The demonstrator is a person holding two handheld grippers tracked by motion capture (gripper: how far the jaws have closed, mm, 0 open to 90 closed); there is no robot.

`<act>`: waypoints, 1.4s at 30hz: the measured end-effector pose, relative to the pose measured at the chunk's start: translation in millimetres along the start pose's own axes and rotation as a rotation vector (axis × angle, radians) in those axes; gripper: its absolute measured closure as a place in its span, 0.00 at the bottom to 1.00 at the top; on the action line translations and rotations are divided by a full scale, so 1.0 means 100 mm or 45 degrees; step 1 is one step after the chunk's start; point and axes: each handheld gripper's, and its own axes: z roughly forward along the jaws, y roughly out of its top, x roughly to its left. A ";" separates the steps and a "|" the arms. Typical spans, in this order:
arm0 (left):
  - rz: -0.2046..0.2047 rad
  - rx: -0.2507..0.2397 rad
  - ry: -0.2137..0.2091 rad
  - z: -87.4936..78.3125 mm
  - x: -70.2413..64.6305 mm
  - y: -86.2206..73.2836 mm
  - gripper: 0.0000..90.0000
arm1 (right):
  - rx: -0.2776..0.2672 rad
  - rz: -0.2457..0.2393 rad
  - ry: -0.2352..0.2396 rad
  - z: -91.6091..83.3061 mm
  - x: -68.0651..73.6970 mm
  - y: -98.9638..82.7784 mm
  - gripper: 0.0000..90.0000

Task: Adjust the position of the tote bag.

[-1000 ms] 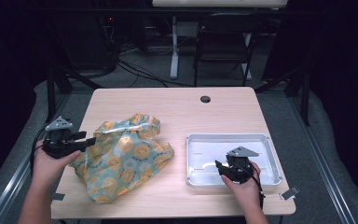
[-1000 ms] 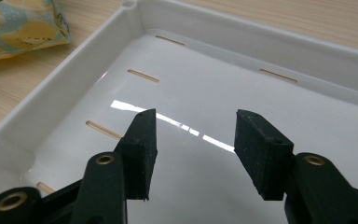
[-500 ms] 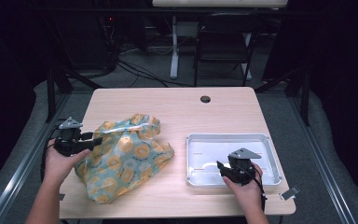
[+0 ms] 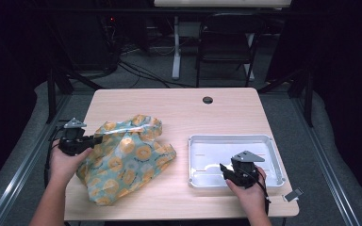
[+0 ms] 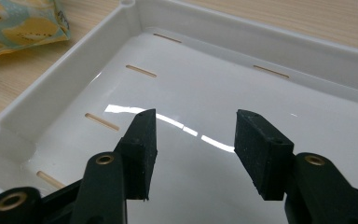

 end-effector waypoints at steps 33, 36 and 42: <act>0.060 -0.087 -0.018 -0.30 -0.08 0.07 1.00 | -0.007 -0.006 0.008 0.03 0.01 0.01 0.54; 0.063 -0.102 -0.024 -0.34 -0.09 0.07 1.00 | 0.003 -0.012 0.012 0.04 0.00 0.01 0.54; 0.083 -0.112 -0.026 -0.40 -0.14 0.10 1.00 | -0.002 -0.008 0.026 0.06 0.00 0.02 0.55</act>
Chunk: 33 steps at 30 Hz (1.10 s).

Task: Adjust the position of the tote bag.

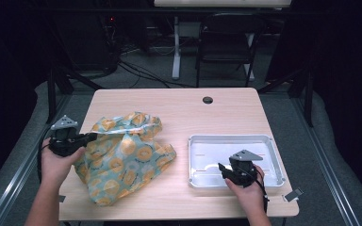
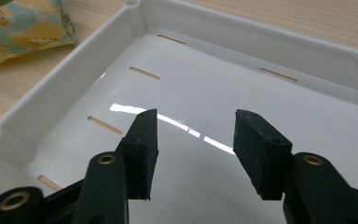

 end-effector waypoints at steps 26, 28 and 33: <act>0.124 -0.047 -0.079 -0.23 -0.34 0.19 1.00 | -0.006 -0.001 0.011 -0.02 0.00 0.01 0.58; 0.130 -0.050 -0.095 -0.23 -0.36 0.20 1.00 | -0.008 -0.003 0.011 -0.02 0.00 0.01 0.58; 0.150 -0.031 -0.122 -0.20 -0.42 0.20 1.00 | -0.013 -0.005 0.011 -0.02 0.01 0.01 0.59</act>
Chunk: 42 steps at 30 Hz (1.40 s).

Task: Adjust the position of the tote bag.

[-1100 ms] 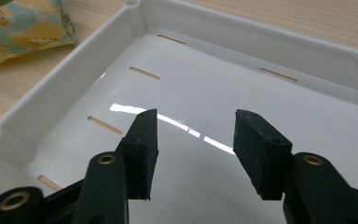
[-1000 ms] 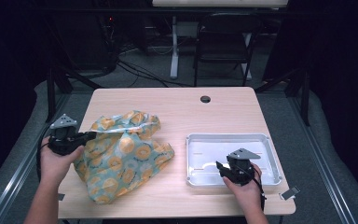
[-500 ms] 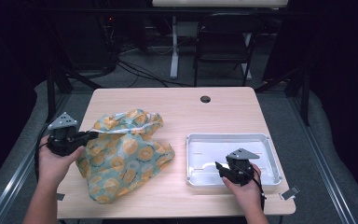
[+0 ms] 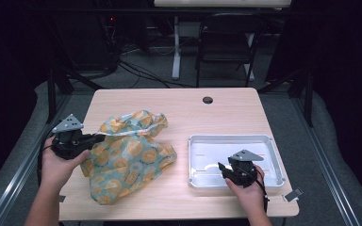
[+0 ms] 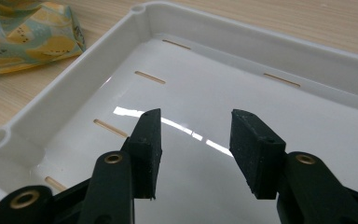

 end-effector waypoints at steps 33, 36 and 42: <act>0.116 0.023 -0.099 -0.04 -0.28 0.11 1.00 | -0.018 -0.041 0.043 -0.01 0.06 0.03 0.66; 0.123 0.027 -0.112 -0.03 -0.32 0.11 1.00 | -0.023 -0.045 0.056 -0.01 0.07 0.03 0.66; 0.152 0.085 -0.145 0.01 -0.36 0.12 1.00 | -0.029 -0.069 0.080 -0.01 0.12 0.05 0.66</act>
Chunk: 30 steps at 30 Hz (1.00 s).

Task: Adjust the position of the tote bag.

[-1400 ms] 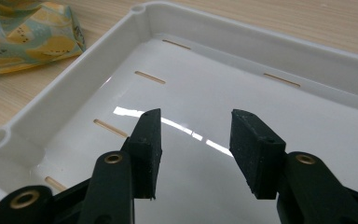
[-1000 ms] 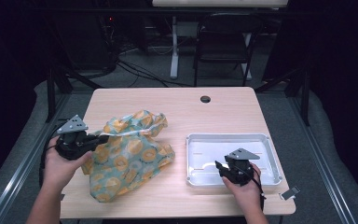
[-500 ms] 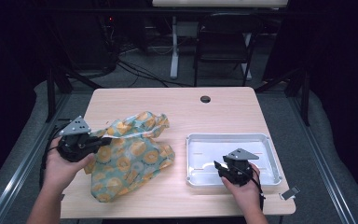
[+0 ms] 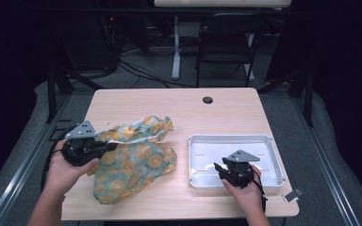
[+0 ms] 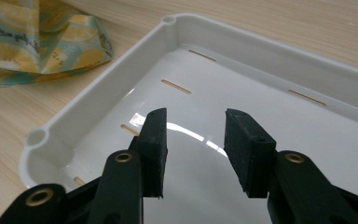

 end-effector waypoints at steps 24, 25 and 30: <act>0.032 0.031 -0.052 0.14 -0.10 0.00 1.00 | 0.015 -0.204 0.244 -0.09 0.65 0.55 0.71; 0.034 0.034 -0.053 0.14 -0.10 0.00 1.00 | 0.014 -0.215 0.254 -0.08 0.68 0.58 0.71; 0.043 0.047 -0.056 0.17 -0.11 0.00 1.00 | -0.011 -0.235 0.300 -0.01 0.80 0.70 0.73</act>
